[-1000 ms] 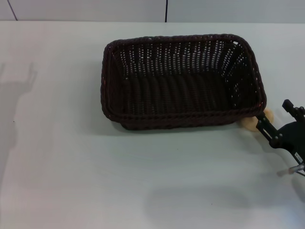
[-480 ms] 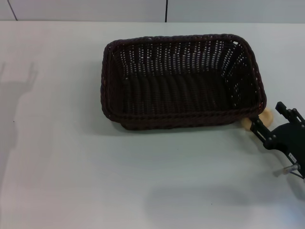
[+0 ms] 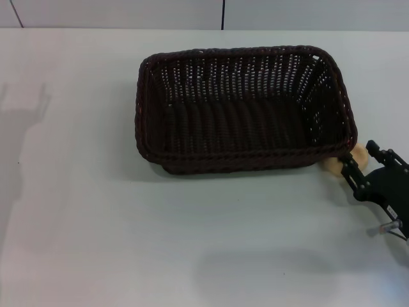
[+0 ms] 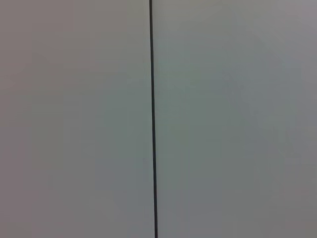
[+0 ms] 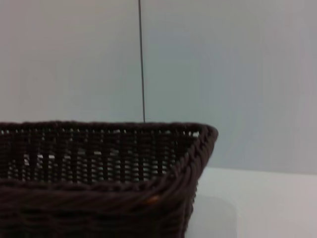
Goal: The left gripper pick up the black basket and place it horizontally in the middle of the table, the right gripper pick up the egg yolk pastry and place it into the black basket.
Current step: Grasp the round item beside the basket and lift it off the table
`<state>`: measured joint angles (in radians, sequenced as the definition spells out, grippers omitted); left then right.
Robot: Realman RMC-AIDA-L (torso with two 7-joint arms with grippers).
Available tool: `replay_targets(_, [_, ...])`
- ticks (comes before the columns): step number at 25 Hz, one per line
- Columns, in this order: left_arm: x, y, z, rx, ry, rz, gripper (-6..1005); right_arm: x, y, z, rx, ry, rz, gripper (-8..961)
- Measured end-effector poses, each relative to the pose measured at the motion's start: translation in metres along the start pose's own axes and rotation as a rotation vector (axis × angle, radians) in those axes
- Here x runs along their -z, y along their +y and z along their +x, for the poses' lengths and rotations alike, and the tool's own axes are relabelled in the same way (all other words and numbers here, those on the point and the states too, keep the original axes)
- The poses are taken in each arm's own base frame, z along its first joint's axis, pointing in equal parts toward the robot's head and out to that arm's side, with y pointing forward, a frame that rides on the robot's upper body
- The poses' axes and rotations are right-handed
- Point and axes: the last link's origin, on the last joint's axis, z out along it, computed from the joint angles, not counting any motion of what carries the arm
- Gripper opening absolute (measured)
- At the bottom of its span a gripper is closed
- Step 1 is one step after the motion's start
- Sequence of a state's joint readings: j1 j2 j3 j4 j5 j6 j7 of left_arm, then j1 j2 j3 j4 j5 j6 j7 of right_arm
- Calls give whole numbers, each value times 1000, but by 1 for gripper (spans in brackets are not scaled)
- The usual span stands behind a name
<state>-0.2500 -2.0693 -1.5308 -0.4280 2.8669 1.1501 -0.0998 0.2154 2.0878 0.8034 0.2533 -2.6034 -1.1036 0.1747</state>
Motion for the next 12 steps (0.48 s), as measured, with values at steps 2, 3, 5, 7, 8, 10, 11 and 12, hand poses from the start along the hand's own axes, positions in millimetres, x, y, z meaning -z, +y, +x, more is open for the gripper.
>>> replay_targets(2, [0,0,0,0,1,-1,785,-2,0,2,2,17,0,636])
replay_targets(3, [0,0,0,0,1,-1,785,-3,0,2,3,22,-1,633])
replay_targets(5, [0,0,0,0,3,-2,785,-4,1,2,7,27,-3,554])
replay_targets(7, [0,1,1,0,4,-2,785,-4,1,2,8,27,-3,475])
replay_targets(8, [0,1,1,0,5,-2,785,-4,0,2,9,26,-3,436])
replay_targets(10, [0,1,1,0,6,-2,785,-4,0,2,10,25,-4,284])
replay_targets(11, [0,1,1,0,6,-2,785,-4,0,2,11,24,-5,208])
replay_targets(12, [0,1,1,0,7,-2,785,-4,1,1,11,23,-6,197])
